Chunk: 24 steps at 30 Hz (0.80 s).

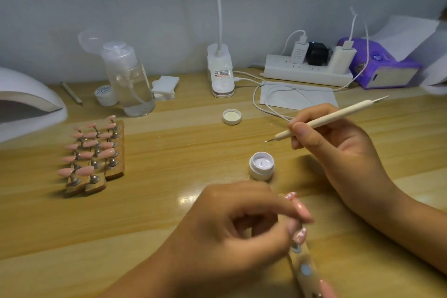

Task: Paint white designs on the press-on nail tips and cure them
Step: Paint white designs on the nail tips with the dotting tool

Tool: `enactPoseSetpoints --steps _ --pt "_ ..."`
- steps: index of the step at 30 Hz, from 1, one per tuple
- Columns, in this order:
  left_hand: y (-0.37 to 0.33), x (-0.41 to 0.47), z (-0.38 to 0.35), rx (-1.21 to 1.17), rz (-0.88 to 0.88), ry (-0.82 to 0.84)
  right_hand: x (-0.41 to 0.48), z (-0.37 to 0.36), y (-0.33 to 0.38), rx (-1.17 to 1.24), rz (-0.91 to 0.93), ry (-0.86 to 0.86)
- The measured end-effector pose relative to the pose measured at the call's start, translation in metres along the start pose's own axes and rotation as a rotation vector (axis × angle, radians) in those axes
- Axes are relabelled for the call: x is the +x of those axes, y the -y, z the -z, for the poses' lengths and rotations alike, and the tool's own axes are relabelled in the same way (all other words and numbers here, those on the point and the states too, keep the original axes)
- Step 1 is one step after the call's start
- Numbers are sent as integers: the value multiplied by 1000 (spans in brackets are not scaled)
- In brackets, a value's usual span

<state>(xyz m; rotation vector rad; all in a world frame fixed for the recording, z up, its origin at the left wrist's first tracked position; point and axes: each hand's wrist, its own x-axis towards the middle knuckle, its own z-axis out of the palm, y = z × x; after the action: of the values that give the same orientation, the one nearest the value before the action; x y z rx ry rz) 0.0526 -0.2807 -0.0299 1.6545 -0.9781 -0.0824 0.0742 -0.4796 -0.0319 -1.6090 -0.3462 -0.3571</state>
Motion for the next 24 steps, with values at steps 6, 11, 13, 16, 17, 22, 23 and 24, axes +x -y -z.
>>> enactPoseSetpoints --steps 6,11,13,16,17,22,23,24 --pt "8 8 5 -448 364 -225 -3 8 -1 214 -114 -49" --pt "12 9 3 -377 371 -209 -1 7 0 407 -207 -18" --pt "13 9 3 -376 373 -218 -1 7 1 432 -233 15" --pt "14 9 3 -378 375 -210 0 6 3 468 -260 53" --pt "14 9 3 -374 373 -202 -1 5 4 483 -262 74" --pt "17 8 2 -352 374 -202 -3 2 8 500 -270 140" --pt "17 8 2 -353 374 -202 -3 1 8 498 -276 130" --pt "17 8 3 -360 372 -199 -3 1 8 499 -281 120"
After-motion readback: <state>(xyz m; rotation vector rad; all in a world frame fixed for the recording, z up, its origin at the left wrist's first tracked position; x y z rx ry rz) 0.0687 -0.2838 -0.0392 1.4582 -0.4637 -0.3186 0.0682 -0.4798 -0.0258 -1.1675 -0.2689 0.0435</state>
